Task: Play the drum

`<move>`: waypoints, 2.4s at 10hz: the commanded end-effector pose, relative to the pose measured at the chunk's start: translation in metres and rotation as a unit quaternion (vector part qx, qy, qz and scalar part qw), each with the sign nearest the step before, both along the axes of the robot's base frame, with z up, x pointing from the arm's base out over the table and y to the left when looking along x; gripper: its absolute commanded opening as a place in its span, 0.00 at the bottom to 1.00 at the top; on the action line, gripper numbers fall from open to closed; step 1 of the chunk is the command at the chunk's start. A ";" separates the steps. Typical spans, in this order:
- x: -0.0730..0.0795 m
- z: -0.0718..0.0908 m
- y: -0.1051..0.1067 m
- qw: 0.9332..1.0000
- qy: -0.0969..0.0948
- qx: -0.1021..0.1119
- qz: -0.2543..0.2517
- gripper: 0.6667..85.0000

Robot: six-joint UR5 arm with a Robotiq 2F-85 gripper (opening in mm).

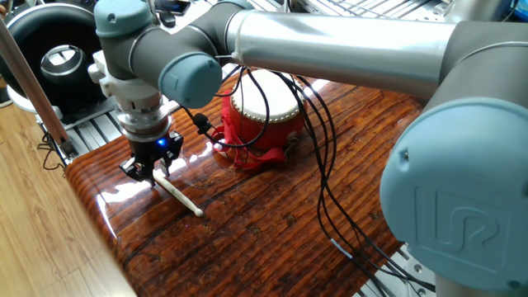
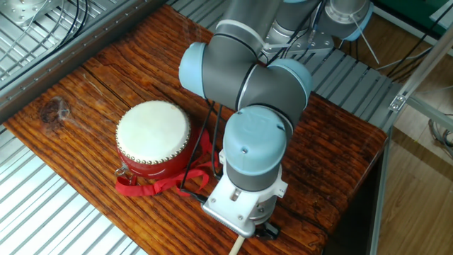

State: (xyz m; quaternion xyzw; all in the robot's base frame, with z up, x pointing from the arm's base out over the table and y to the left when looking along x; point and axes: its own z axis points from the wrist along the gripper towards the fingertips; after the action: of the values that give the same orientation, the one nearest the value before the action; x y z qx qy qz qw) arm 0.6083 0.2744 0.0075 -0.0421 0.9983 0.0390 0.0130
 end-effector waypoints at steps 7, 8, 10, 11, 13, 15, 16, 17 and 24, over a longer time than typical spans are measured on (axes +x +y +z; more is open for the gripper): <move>0.005 -0.006 -0.002 1.000 -0.009 -0.003 -0.003 0.33; 0.005 -0.005 -0.001 1.000 -0.009 -0.003 -0.004 0.26; 0.001 -0.003 -0.010 1.000 0.000 -0.023 -0.015 0.00; 0.000 0.002 -0.008 1.000 0.003 -0.023 -0.017 0.00; -0.005 0.019 -0.003 1.000 0.009 -0.016 -0.016 0.00; -0.015 0.044 -0.008 1.000 0.016 -0.017 -0.014 0.00; -0.018 0.056 -0.014 1.000 0.018 -0.018 -0.009 0.00; -0.020 0.066 -0.022 1.000 0.020 -0.018 -0.002 0.00; -0.023 0.099 -0.093 0.998 0.005 -0.044 0.054 0.00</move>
State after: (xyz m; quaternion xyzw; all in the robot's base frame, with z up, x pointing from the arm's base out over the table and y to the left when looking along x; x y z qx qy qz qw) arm 0.5853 0.2049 0.0952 -0.0806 0.9967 -0.0031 -0.0004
